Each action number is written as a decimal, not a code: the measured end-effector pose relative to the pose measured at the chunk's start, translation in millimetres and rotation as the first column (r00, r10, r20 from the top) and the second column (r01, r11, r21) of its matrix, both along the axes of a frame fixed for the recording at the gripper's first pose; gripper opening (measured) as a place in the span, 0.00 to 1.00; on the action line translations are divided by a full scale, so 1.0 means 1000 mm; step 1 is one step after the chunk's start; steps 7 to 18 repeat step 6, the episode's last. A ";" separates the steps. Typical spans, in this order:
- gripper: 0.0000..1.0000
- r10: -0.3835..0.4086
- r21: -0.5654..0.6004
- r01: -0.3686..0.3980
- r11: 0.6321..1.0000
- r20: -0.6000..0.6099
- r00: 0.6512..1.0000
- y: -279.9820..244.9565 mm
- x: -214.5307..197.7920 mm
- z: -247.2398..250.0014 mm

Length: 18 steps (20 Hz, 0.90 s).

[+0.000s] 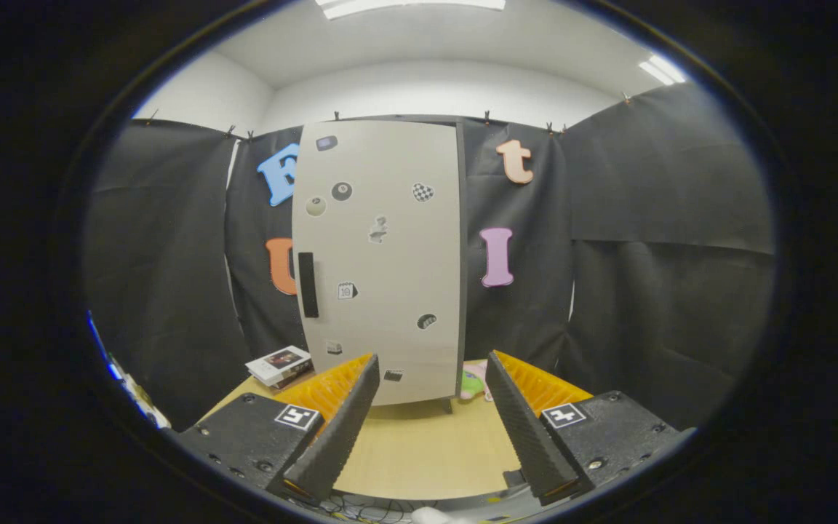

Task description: Open the shoe cabinet door, grab the shoes and put them into the shoe cabinet, then close the shoe cabinet door.

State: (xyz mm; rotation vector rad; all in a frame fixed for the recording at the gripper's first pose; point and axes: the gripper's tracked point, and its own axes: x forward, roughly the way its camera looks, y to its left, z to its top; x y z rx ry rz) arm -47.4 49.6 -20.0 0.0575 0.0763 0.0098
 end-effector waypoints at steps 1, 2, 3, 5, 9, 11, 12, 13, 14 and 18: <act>0.97 0.000 0.001 0.000 1.000 -0.002 1.000 0.000 0.001 0.001; 0.97 0.003 0.003 -0.003 1.000 -0.002 1.000 0.001 0.001 0.001; 0.97 0.004 0.004 -0.004 1.000 -0.002 1.000 0.001 0.001 0.001; 0.97 0.006 0.001 -0.006 1.000 0.001 1.000 0.002 0.002 0.003; 0.97 0.006 -0.001 -0.006 1.000 0.001 1.000 0.002 0.003 0.003; 0.97 0.006 -0.001 -0.006 1.000 0.001 1.000 0.002 0.003 0.003; 0.97 0.006 -0.001 -0.006 1.000 0.001 1.000 0.002 0.003 0.003; 0.97 0.006 -0.001 -0.006 1.000 0.001 1.000 0.002 0.003 0.003; 0.97 0.006 -0.001 -0.006 1.000 0.001 1.000 0.002 0.003 0.003; 0.97 0.006 -0.001 -0.006 1.000 0.001 1.000 0.002 0.003 0.003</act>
